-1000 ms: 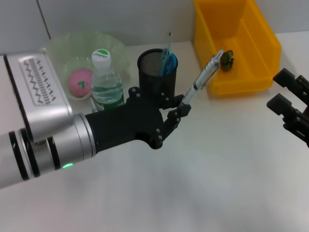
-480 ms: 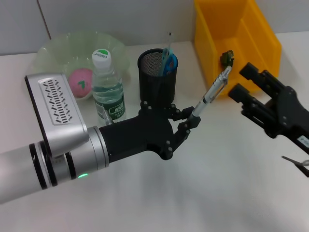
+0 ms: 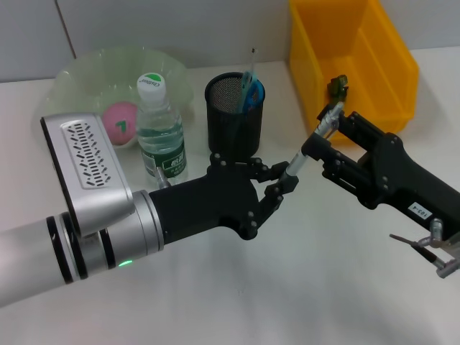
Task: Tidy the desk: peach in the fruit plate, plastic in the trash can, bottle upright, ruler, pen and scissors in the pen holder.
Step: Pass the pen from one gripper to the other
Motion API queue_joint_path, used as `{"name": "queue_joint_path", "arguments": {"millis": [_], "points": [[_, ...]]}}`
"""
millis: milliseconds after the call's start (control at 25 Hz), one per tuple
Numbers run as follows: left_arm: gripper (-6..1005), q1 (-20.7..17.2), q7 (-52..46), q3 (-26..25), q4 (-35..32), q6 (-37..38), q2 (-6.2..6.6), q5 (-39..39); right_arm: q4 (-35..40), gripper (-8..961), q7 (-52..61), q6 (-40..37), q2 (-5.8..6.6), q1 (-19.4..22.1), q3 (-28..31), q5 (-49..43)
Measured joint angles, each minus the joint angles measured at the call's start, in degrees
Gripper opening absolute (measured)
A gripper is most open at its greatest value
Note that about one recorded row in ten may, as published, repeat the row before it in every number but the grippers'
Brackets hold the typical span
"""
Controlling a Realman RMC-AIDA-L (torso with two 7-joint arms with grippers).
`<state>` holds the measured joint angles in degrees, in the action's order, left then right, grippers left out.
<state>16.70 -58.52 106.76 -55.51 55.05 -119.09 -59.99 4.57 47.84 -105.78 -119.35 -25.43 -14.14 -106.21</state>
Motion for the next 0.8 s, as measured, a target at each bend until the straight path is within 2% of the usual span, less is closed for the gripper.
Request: {"name": "queue_joint_path", "arguments": {"millis": [200,680,800], "points": [[139,0.0,0.0,0.0,0.3,0.0,0.0,0.4,-0.1,569,0.2,0.8,0.0,-0.2,0.0,0.0],[140,0.1,-0.4,0.3,0.3,0.1,0.09,0.5,-0.4,331,0.4,1.6,0.0,-1.0,0.0,0.0],[140,0.2,-0.5,0.3,0.3,0.1,0.09,0.5,-0.4,335,0.6,1.6,0.0,-1.1,-0.4,-0.1]]}}
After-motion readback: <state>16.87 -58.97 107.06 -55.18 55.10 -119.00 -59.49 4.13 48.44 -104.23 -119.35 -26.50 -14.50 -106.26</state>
